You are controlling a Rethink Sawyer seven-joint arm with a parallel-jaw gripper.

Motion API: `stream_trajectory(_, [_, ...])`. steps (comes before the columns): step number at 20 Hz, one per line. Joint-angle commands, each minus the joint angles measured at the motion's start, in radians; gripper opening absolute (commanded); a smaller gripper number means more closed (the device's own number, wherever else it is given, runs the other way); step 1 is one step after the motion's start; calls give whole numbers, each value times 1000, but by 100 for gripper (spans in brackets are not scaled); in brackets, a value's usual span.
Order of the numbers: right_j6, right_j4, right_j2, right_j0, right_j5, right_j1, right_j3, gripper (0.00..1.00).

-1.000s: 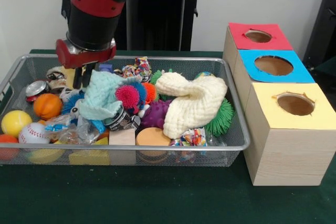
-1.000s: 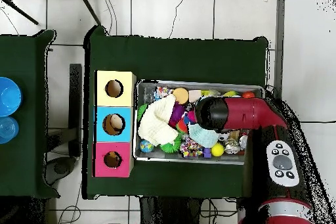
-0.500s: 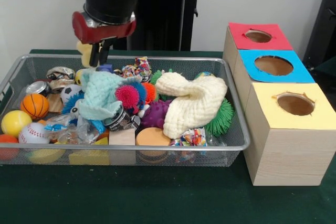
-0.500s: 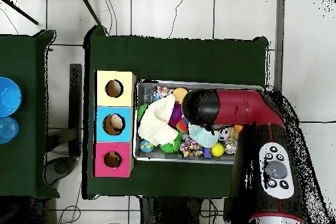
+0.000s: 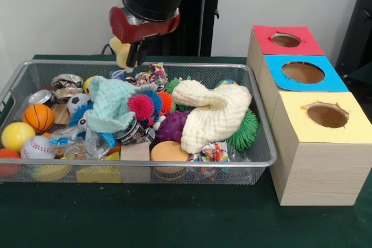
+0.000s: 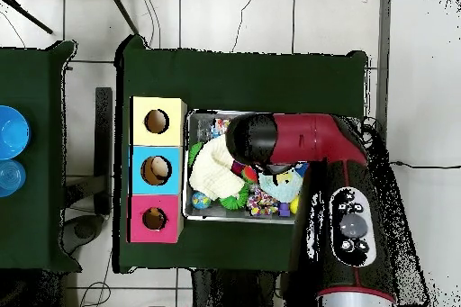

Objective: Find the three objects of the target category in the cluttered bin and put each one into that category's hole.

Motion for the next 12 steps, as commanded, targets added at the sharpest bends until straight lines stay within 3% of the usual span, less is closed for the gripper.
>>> stream_trajectory(1, [229,67,15,61,134,9,-18,0])
stream_trajectory(12, [344,131,-37,212,284,0,-98,0])
